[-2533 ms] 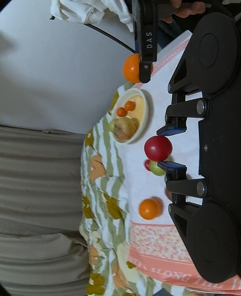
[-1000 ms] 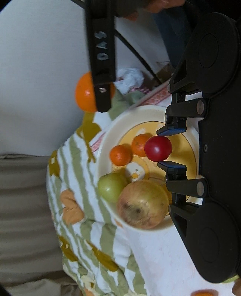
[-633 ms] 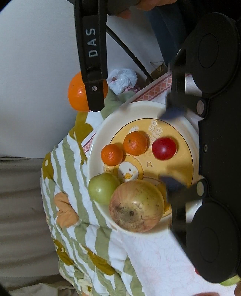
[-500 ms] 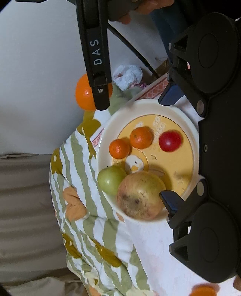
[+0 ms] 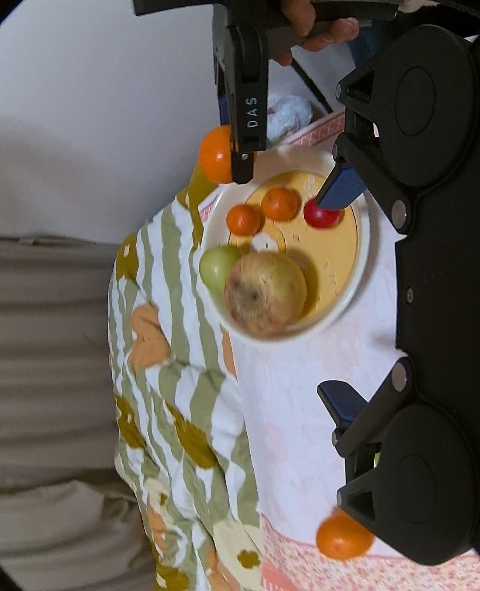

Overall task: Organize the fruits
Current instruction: 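Carry the red plum and large orange into the white bowl and release both, then withdraw both grippers from the bowl toward the kiwi and green apple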

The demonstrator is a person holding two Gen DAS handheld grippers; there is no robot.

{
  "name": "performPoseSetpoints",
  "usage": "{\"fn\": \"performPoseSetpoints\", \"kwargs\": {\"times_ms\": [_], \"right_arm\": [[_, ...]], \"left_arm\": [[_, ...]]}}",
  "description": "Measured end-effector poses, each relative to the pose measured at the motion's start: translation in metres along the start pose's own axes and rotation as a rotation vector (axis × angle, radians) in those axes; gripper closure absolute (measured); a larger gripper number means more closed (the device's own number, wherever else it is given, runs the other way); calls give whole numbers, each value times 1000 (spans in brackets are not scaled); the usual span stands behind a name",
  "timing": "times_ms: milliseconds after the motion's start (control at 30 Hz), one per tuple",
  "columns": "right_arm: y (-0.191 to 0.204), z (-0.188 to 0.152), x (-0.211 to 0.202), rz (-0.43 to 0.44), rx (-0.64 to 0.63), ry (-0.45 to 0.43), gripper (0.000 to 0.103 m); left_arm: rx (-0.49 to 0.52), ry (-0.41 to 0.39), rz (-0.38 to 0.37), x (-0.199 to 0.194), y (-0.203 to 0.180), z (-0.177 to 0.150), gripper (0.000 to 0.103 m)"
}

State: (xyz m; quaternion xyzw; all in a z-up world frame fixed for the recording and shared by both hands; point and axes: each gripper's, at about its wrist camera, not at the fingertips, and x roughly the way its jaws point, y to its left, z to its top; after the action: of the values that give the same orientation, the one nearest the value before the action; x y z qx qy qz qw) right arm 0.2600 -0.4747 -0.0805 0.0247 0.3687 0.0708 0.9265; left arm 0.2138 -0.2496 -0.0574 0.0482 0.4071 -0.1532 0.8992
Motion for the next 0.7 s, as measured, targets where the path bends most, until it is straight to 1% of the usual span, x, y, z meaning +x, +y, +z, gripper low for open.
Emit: {"fn": "performPoseSetpoints", "kwargs": {"times_ms": [200, 367, 433, 467, 567, 700], "right_arm": [[11, -7, 15, -11, -72, -14, 28], [14, -9, 21, -9, -89, -1, 27], [15, -10, 20, -12, -95, -2, 12], [16, -11, 17, -17, -99, -10, 0], [20, -16, 3, -32, -104, -63, 0], [23, -22, -6, -38, -101, -40, 0]], "left_arm": [[-20, -8, 34, -9, 7, -8, 2], [-34, -15, 57, -18, 12, -14, 2], [-43, -19, 62, -23, 12, -16, 2], [-47, -22, 65, -25, 13, -17, 2], [-58, -39, 81, -32, 14, -20, 2], [-78, -63, 93, -45, 16, -26, 2]]}}
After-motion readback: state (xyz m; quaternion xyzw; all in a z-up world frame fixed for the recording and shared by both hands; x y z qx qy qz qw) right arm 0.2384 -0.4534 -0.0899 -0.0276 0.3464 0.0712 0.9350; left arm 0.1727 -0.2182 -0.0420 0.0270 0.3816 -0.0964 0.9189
